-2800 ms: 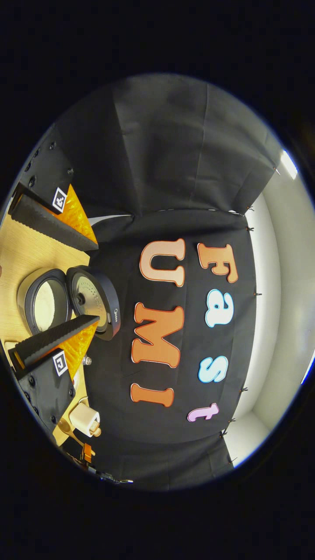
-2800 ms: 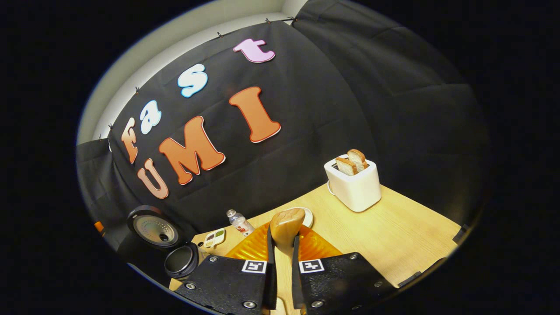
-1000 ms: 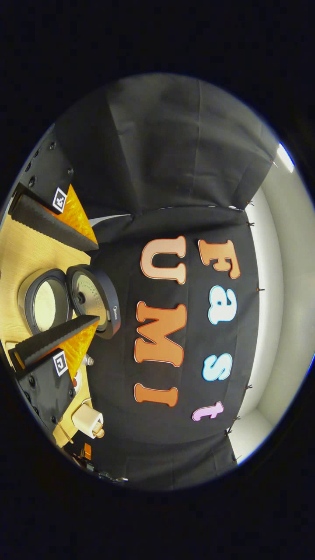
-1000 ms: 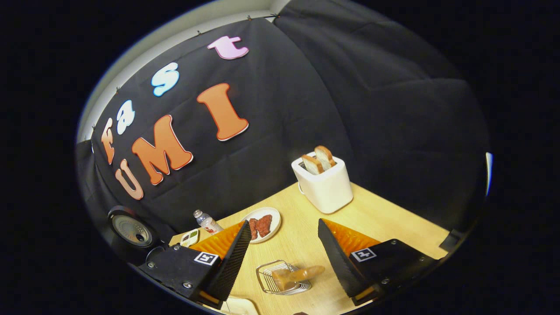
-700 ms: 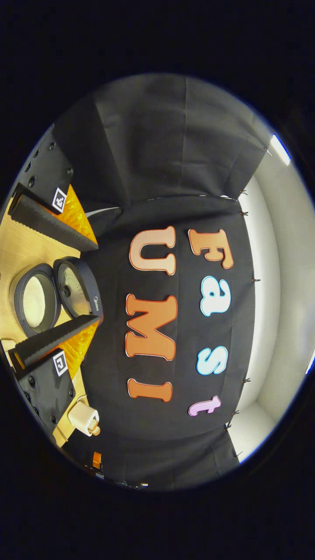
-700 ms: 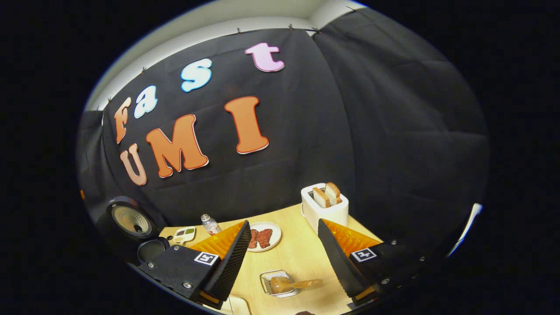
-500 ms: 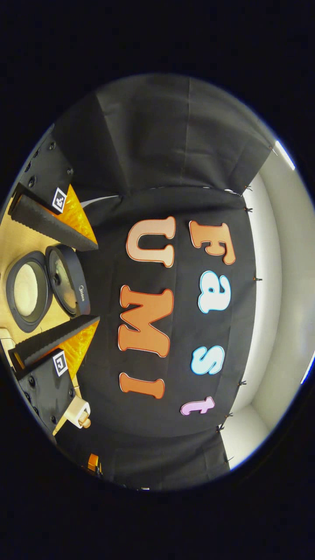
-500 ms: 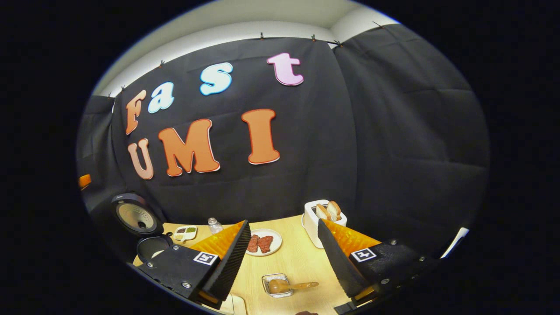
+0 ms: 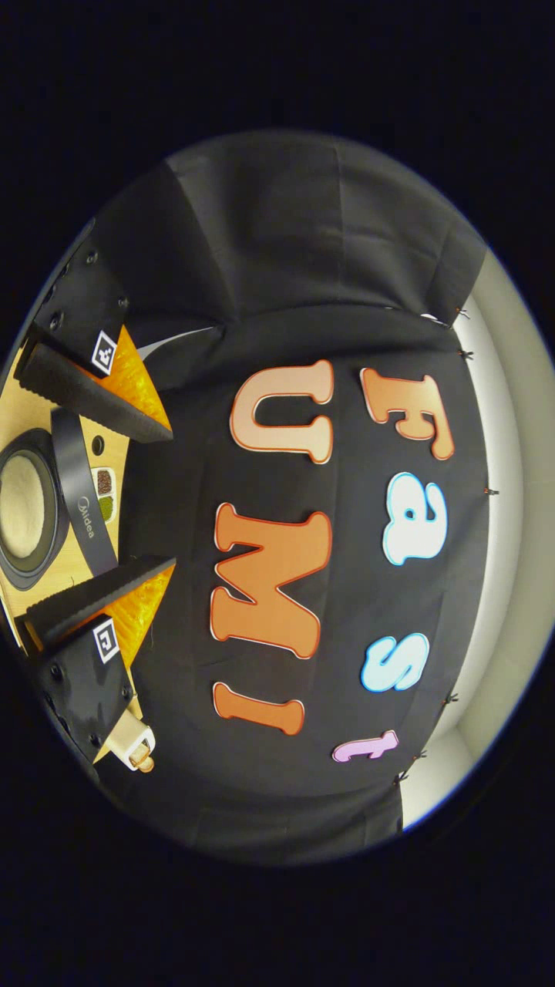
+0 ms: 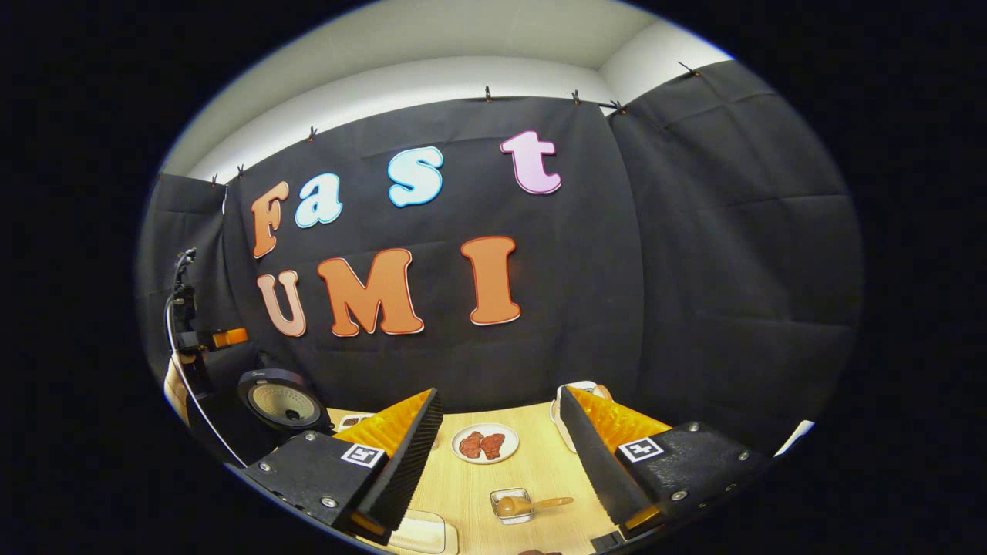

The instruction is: Close the left gripper, press the button to open the rice cooker; take a wooden spoon from the chopstick holder with the right hand, scoop a spoonful of rice and pour it into the rice cooker, then put the wooden spoon back into the chopstick holder.

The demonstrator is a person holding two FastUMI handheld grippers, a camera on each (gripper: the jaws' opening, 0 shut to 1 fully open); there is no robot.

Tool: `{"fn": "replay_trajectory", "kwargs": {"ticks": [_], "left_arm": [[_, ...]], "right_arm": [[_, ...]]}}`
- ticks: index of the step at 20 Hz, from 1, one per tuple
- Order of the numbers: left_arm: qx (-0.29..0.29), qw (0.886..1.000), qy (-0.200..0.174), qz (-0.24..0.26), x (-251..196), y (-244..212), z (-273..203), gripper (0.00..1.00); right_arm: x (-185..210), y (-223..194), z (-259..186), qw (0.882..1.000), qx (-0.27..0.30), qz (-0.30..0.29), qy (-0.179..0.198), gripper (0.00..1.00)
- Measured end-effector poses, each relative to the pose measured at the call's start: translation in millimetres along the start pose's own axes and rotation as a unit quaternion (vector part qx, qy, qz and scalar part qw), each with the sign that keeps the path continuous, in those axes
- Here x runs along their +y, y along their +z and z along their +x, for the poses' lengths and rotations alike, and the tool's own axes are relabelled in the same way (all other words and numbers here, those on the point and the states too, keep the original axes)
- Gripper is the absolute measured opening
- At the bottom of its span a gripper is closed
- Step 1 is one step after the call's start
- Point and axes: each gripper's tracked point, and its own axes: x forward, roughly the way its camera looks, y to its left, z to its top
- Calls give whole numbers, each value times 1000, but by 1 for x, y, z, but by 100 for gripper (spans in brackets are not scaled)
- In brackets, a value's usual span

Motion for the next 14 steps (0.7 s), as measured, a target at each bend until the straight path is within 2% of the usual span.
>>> {"fn": "replay_trajectory", "kwargs": {"ticks": [1,5,8,9,10,11,14], "left_arm": [[17,1000,-3,-11,-2,-14,11,96],[51,998,39,11,26,-50,41,99],[76,997,21,-21,20,-75,41,100],[63,997,16,-30,17,-73,39,99],[66,997,15,-31,17,-77,35,99],[61,998,8,-32,13,-78,31,99],[80,996,-14,-32,-1,-97,12,100]], "right_arm": [[3,3,-2,1000,-4,4,4,100],[5,-5,-9,1000,3,13,11,100],[2,-10,-8,1000,9,15,8,100],[2,-10,-7,1000,10,16,7,100],[1,-10,-7,1000,11,18,7,100],[2,-9,-8,1000,10,21,9,95],[5,-8,-10,1000,9,27,13,95]]}}
